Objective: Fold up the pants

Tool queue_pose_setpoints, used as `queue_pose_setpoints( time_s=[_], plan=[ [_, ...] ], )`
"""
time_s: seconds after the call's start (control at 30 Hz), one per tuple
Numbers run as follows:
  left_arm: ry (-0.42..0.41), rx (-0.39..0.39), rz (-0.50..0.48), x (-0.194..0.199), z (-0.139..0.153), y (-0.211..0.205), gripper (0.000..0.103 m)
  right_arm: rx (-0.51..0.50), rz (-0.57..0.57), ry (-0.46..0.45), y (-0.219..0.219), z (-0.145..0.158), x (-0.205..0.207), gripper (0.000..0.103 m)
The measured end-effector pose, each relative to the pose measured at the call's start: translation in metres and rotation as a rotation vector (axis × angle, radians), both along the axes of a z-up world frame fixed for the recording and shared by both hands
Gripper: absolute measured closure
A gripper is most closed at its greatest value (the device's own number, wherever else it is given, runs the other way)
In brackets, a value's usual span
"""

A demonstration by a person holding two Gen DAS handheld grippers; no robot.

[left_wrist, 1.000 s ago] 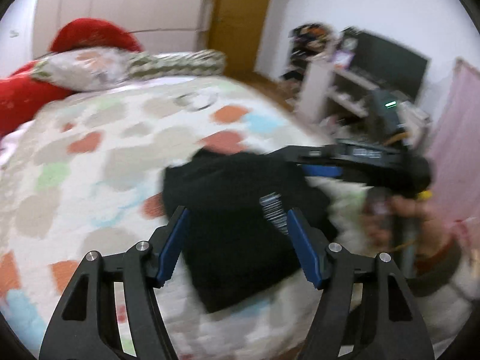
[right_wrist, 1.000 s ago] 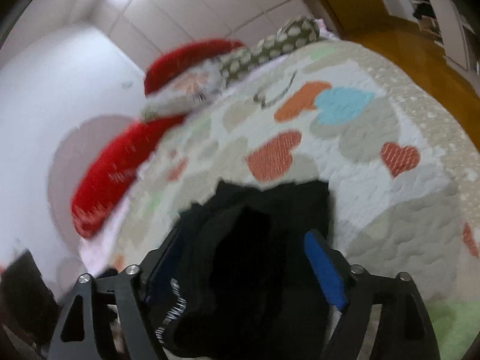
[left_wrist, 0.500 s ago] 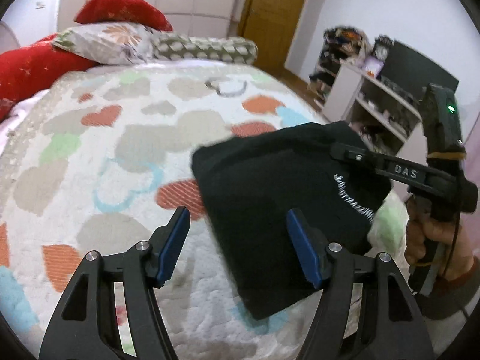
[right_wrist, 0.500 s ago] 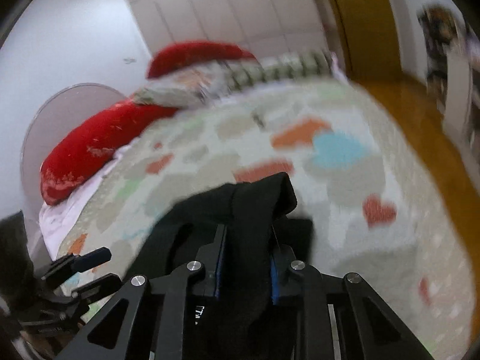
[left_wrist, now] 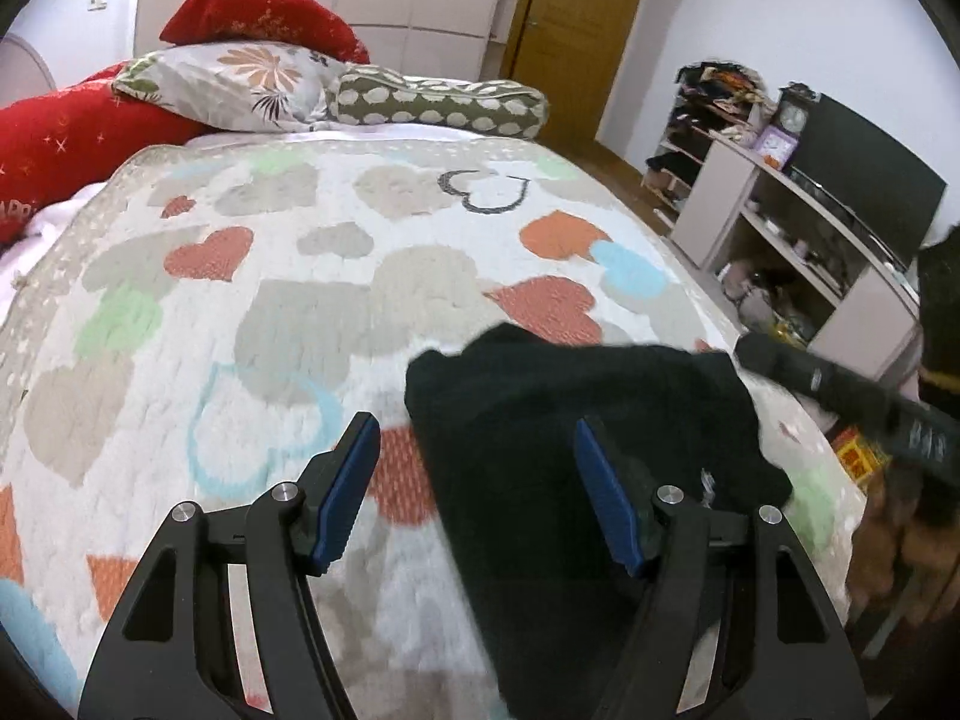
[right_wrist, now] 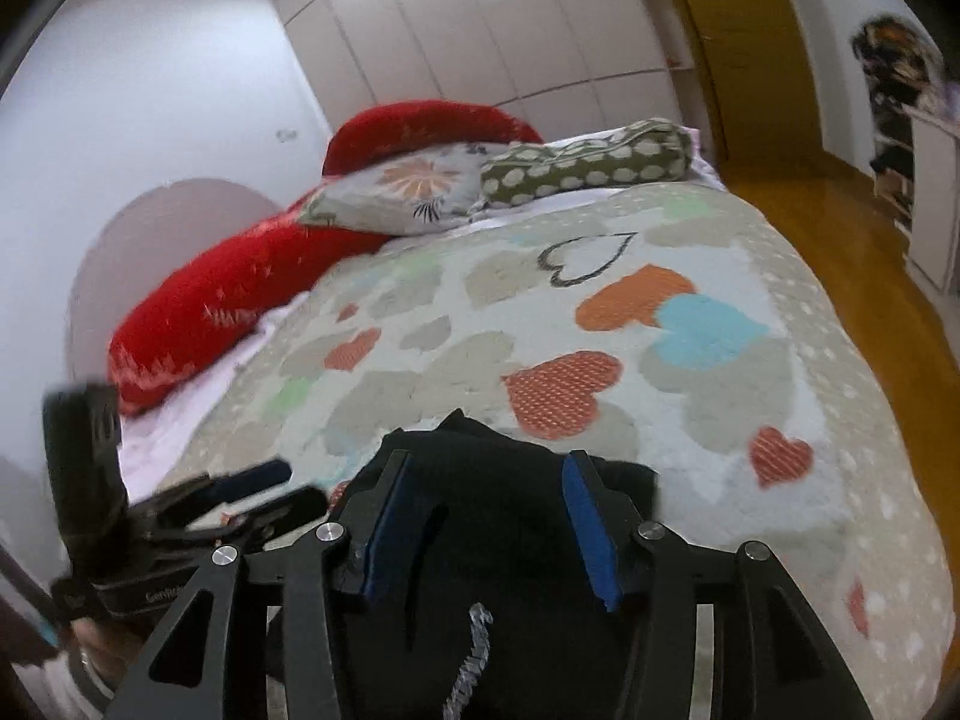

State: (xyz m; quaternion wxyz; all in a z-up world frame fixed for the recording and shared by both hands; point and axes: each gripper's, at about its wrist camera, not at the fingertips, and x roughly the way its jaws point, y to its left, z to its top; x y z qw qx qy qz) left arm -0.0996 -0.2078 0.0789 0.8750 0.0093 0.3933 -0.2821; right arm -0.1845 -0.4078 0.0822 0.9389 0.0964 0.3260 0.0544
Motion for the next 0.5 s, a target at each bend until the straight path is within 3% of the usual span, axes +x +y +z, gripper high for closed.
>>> queue_pose_setpoints(
  time_s=[0.13, 0.23, 0.4, 0.5],
  plan=[
    [0.010, 0.040, 0.009, 0.019, -0.011, -0.019, 0.036, -0.021, -0.017, 0.088, 0.001, -0.025, 0.024, 0.055],
    [0.078, 0.071, -0.023, 0.029, -0.031, -0.035, 0.036, -0.027, -0.042, 0.153, -0.010, -0.045, 0.026, 0.055],
    [0.093, 0.085, -0.018, 0.030, -0.042, -0.042, 0.033, -0.045, -0.051, 0.142, -0.017, -0.060, 0.022, 0.054],
    [0.093, 0.090, -0.013, 0.029, -0.038, -0.039, 0.033, -0.052, -0.042, 0.144, -0.015, -0.051, 0.022, 0.053]
  ],
)
